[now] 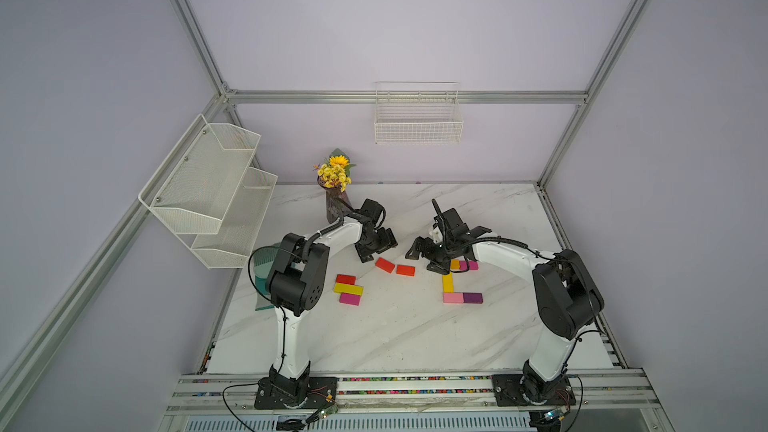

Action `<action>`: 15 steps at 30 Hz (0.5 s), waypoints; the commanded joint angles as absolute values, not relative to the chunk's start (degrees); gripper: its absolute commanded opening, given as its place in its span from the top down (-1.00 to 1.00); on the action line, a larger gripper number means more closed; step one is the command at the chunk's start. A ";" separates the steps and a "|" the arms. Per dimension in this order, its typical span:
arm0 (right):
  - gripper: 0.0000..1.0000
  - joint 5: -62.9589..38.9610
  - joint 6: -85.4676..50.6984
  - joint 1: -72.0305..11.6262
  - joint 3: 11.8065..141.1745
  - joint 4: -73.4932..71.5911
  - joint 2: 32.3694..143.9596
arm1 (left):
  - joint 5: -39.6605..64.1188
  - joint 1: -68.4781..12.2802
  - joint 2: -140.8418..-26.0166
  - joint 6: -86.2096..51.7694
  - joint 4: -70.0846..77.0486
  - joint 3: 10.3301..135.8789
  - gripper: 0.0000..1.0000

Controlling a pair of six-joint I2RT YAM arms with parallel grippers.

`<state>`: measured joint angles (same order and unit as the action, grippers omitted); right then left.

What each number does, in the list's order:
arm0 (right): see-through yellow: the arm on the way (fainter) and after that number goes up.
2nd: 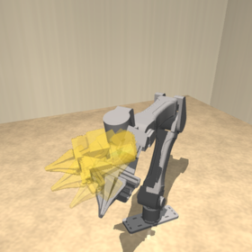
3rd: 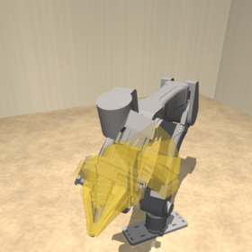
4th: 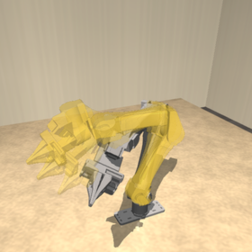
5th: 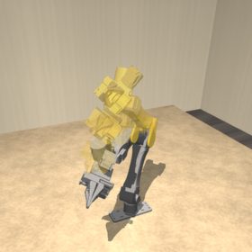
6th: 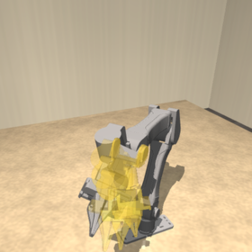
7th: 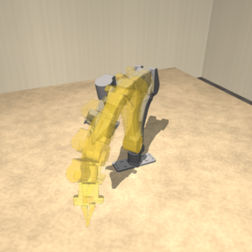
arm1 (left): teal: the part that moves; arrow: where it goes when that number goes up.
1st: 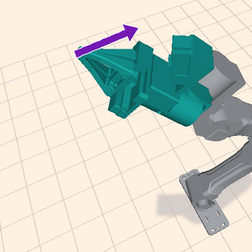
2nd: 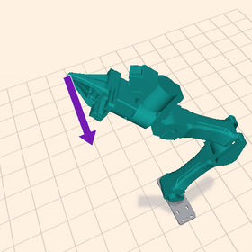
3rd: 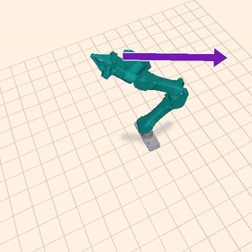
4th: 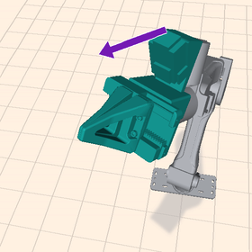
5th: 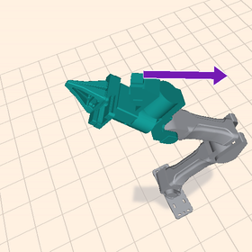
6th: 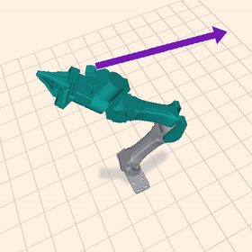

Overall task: Assemble the letter c with building blocks
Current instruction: Assemble the building block at the center of the board.

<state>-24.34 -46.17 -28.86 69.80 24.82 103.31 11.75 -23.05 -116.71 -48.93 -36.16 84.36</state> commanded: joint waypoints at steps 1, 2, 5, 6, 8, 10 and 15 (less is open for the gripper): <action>-0.82 -23.88 -46.78 -28.56 69.53 23.29 102.22 | 13.88 -23.52 -115.22 -49.65 -33.62 83.51 -0.78; -0.82 -23.86 -46.83 -28.56 69.60 23.25 102.30 | 14.30 -23.62 -115.08 -49.82 -33.21 83.25 -0.78; -0.82 -24.04 -46.82 -28.56 69.57 23.07 102.54 | 14.82 -23.90 -114.66 -50.40 -32.46 82.45 -0.78; -0.82 -24.13 -46.84 -28.56 69.64 23.03 102.67 | 14.85 -24.06 -114.46 -50.60 -32.23 82.23 -0.77; -0.82 -24.28 -46.69 -28.56 69.76 22.94 102.96 | 14.85 -24.33 -114.02 -51.25 -31.79 81.40 -0.78; -0.82 -24.50 -46.57 -28.56 69.91 22.94 103.26 | 14.91 -24.56 -113.59 -52.04 -31.24 80.65 -0.78; -0.82 -25.00 -46.27 -28.56 70.32 22.68 104.38 | 14.69 -25.13 -112.61 -54.16 -30.24 78.79 -0.77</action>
<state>-24.58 -46.19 -28.86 69.80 23.97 103.46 13.98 -24.58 -114.52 -52.01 -30.79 80.07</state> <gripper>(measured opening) 0.912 0.886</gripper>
